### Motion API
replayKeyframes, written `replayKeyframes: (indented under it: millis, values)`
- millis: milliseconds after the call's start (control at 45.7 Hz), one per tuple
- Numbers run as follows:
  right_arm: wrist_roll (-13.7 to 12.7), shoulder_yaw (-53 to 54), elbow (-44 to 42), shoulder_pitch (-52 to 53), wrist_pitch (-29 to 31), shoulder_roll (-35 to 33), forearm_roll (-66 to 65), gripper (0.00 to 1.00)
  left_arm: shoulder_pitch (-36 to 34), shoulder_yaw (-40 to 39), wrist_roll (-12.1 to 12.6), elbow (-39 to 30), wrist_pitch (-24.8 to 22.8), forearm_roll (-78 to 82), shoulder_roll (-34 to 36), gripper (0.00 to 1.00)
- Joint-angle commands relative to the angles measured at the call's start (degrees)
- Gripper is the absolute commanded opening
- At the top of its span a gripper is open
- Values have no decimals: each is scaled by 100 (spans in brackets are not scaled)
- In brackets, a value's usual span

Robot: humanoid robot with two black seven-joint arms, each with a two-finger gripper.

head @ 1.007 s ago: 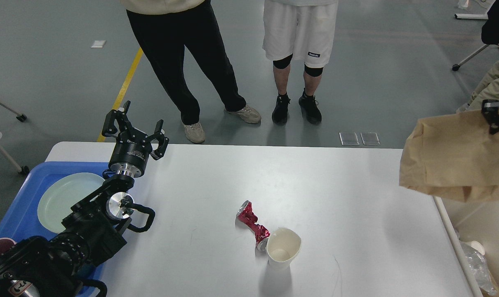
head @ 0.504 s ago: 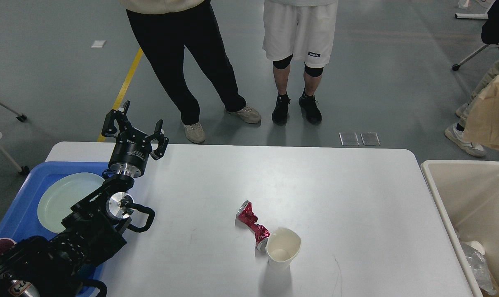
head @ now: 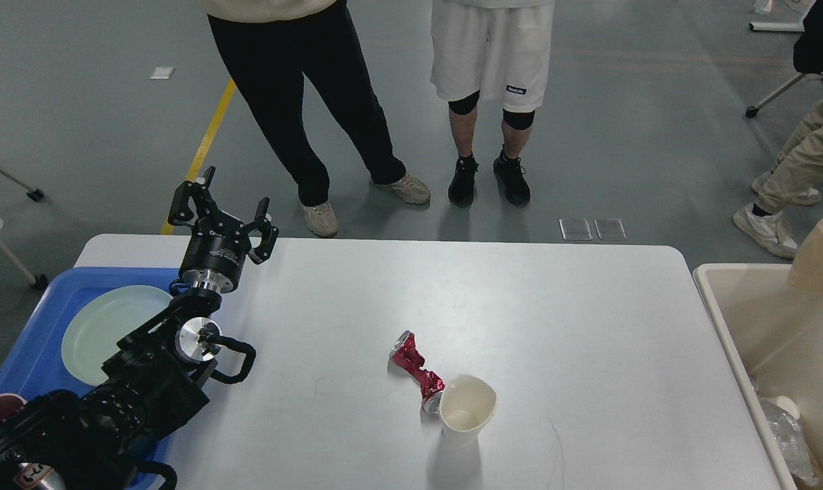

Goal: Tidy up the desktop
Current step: 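Release the paper bag into the bin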

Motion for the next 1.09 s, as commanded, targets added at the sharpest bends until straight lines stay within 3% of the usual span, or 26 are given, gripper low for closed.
replayKeyframes:
  millis: [0,350,372,460,482,525,657,941,1073]
  values:
    - [13,638,-77,-577,-176,-3,19,0,0,0,0,0,0,0,0,97]
    - [13,1553,-323,-1404,-326,112,19,0,0,0,0,0,0,0,8,97]
    - [13,1544,-323,-1404,-326,112,19,4,0,0,0,0,0,0,0,97]
    - [13,1536,-323,-1404,-326,112,19,71,0,0,0,0,0,0,0,97]
    - [13,1536,-314,-1404,-317,112,19,80,0,0,0,0,0,0,0,97]
    - [22,1527,-305,-1404,-309,112,19,90,0,0,0,0,0,0,0,97]
    - [13,1509,-253,-1413,-256,120,10,100,0,0,0,0,0,0,0,97]
    - [22,1474,-42,-1404,-203,191,-7,100,0,0,8,0,0,0,0,97]
    - [22,1421,336,-1212,130,191,-68,100,0,0,8,0,0,0,0,97]
